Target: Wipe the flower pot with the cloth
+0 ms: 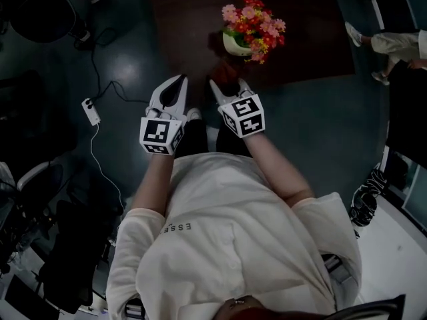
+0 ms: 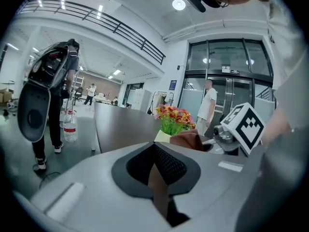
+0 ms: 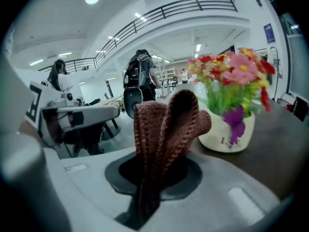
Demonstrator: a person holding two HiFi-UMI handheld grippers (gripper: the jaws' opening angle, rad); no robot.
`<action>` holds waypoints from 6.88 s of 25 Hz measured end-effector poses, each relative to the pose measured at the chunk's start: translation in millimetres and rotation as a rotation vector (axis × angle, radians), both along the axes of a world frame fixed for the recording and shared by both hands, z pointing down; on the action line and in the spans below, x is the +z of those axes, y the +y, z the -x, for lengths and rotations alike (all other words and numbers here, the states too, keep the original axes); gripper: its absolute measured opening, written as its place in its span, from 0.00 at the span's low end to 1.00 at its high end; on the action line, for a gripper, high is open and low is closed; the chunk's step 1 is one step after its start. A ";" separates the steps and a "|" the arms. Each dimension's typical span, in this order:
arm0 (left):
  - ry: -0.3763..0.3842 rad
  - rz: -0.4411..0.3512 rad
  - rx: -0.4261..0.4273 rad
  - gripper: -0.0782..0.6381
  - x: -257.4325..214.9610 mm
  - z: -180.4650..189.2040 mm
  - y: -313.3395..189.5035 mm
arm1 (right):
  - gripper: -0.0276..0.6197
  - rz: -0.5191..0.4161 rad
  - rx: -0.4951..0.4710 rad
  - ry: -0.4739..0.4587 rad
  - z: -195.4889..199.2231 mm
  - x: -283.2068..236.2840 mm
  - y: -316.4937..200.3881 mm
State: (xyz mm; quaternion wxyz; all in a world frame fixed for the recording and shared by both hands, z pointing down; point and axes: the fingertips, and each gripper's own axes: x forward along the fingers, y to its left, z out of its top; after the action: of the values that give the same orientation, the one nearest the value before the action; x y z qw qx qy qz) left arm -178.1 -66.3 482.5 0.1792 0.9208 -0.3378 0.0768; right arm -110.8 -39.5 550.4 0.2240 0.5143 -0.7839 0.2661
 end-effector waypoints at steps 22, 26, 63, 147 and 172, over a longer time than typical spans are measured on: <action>0.045 0.035 -0.013 0.13 9.3 16.6 -34.3 | 0.11 0.172 0.371 -0.168 -42.9 29.3 -81.9; 0.055 0.030 0.029 0.13 6.3 -1.5 -34.7 | 0.11 0.204 0.394 -0.152 -59.7 32.1 -62.1; -0.259 -0.202 0.775 0.92 72.2 -218.2 -53.6 | 0.11 0.105 0.402 0.121 -303.5 6.8 -13.5; 0.101 0.008 0.491 0.89 -150.2 -225.1 -80.9 | 0.11 -0.272 -0.396 -0.180 -88.3 -140.3 -88.8; -0.126 -0.125 0.536 0.89 9.5 -248.0 -68.4 | 0.11 -0.069 0.031 -0.028 -282.6 -51.6 -90.2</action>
State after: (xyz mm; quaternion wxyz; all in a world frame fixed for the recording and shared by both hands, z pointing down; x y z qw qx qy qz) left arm 69.9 -134.7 492.0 0.0743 0.9799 -0.0969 0.1577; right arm 171.9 -129.7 498.8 0.1911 0.5299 -0.7876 0.2497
